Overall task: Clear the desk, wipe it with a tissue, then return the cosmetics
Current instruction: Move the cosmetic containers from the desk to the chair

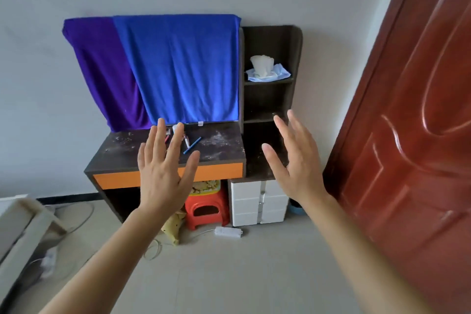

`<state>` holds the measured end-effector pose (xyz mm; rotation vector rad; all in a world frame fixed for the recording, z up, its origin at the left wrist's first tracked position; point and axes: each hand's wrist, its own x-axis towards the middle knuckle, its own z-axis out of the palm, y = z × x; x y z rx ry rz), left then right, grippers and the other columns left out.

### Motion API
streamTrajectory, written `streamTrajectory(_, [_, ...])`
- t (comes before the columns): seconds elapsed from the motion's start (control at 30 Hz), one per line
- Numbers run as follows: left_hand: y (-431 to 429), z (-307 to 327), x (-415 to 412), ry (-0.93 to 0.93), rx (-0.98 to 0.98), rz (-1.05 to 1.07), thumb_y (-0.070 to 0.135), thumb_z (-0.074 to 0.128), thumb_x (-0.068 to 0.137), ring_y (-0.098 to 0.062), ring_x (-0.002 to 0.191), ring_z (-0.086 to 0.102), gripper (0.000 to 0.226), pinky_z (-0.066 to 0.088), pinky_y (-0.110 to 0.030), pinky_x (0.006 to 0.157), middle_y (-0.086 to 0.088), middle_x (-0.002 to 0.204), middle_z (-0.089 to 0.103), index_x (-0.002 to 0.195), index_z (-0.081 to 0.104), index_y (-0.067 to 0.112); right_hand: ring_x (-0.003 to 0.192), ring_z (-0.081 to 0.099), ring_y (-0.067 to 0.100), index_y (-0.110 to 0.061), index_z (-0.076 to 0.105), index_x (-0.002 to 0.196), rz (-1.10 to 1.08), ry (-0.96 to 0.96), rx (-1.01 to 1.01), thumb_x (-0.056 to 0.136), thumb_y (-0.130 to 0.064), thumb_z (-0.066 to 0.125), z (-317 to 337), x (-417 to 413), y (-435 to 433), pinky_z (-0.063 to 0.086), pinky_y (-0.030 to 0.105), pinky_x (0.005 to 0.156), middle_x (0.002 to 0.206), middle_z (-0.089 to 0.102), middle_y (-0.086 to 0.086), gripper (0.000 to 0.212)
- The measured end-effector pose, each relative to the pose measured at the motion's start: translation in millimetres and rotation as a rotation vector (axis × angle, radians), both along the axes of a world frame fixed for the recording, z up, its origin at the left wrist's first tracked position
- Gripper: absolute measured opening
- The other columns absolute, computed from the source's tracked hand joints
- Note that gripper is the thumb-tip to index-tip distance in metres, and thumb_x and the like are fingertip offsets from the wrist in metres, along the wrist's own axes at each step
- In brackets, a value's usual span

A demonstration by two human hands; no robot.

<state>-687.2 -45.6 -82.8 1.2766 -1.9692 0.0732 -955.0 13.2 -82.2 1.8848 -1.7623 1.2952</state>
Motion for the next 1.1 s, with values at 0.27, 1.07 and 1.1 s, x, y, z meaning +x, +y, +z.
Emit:
streamTrajectory(0.27, [-112,-36,-2,-0.058,0.156,0.187,0.061,0.028,0.097,-0.026,0.153,0.005,0.067,0.014,-0.055,0.120,-0.007,0.166,0.007,0.156,0.021,0.030,0.153,0.019,0.020,-0.024,0.035,0.154,0.102,-0.018,0.119,0.101,-0.054,0.043,-41,-14,-147,0.026,0.047,0.121,0.164,0.025,0.009,0.061])
streamTrajectory(1.07, [-446,-108,103,-0.004,0.454,0.341,0.054,0.038,0.099,-0.024,0.153,0.005,0.067,0.009,-0.049,0.121,-0.004,0.166,0.006,0.157,0.018,0.027,0.146,0.031,0.018,-0.029,0.032,0.155,0.239,0.049,0.461,0.096,-0.052,0.054,-121,84,-530,0.034,0.036,0.114,0.159,0.036,0.003,0.066])
streamTrajectory(1.1, [-466,-110,112,0.006,0.470,0.322,0.053,0.039,0.099,-0.024,0.153,0.005,0.067,0.009,-0.049,0.121,-0.003,0.166,0.006,0.157,0.018,0.027,0.146,0.031,0.017,-0.030,0.032,0.155,0.221,0.042,0.477,0.096,-0.053,0.054,-123,93,-545,0.034,0.036,0.114,0.159,0.036,0.003,0.066])
